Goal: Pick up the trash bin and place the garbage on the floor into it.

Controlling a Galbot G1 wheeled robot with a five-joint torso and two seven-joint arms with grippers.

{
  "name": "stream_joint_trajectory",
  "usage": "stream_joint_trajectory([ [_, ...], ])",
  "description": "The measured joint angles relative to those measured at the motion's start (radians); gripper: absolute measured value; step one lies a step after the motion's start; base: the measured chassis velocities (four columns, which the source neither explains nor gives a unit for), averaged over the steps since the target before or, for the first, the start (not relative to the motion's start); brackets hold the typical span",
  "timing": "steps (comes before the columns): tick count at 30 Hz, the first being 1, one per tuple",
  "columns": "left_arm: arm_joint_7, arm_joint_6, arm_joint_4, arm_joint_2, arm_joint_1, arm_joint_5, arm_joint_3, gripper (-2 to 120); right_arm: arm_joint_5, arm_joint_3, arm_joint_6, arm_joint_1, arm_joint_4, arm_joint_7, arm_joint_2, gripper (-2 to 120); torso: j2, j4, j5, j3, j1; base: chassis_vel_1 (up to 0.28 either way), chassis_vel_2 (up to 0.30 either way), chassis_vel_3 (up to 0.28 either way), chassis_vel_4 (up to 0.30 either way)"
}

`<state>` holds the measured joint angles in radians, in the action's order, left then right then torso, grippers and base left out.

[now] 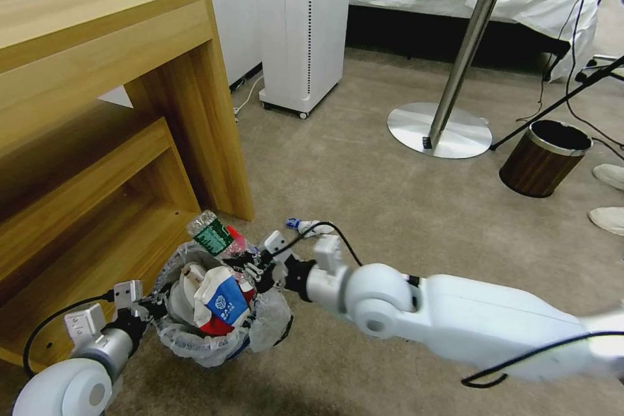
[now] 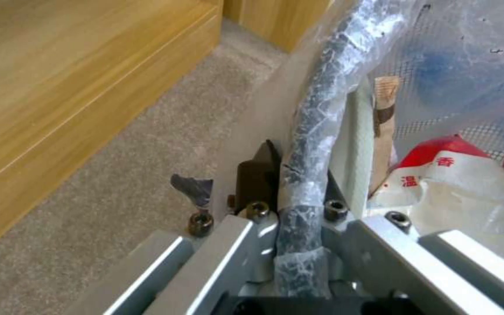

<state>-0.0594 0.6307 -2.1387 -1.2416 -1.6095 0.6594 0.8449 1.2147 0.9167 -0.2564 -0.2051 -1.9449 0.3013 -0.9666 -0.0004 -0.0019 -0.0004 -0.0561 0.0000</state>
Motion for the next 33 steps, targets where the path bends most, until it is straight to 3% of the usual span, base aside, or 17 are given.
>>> stream_joint_trajectory([
  [12,0.003,-0.006,-0.013,-0.017,-0.010,-0.005,0.002,0,-0.027,0.072,-0.016,-0.021,0.097,0.043,-0.092,8,0.000,-0.0003,0.0001,0.000,0.000,0.000,0.000,0.000,0.000],
  [22,0.018,-0.019,-0.004,-0.032,-0.017,-0.026,-0.002,0,0.047,0.108,-0.132,0.012,0.134,0.162,-0.192,8,0.000,-0.0001,0.0001,0.000,0.000,0.000,0.000,0.000,0.000],
  [28,0.021,-0.022,-0.003,-0.033,-0.020,-0.029,-0.002,0,0.079,0.103,-0.199,0.014,0.130,0.223,-0.200,8,0.000,-0.0001,0.0002,0.000,0.000,0.000,0.000,0.000,0.000],
  [31,0.021,-0.022,-0.003,-0.033,-0.017,-0.029,-0.002,0,0.078,0.098,-0.202,0.010,0.123,0.224,-0.189,11,0.000,-0.0002,0.0001,0.000,0.000,0.000,0.000,0.000,0.000],
  [33,0.021,-0.022,0.002,-0.034,-0.013,-0.030,-0.005,0,0.064,0.092,-0.181,0.006,0.116,0.207,-0.174,23,0.000,-0.0002,0.0002,0.000,0.000,0.000,0.000,0.000,0.000],
])
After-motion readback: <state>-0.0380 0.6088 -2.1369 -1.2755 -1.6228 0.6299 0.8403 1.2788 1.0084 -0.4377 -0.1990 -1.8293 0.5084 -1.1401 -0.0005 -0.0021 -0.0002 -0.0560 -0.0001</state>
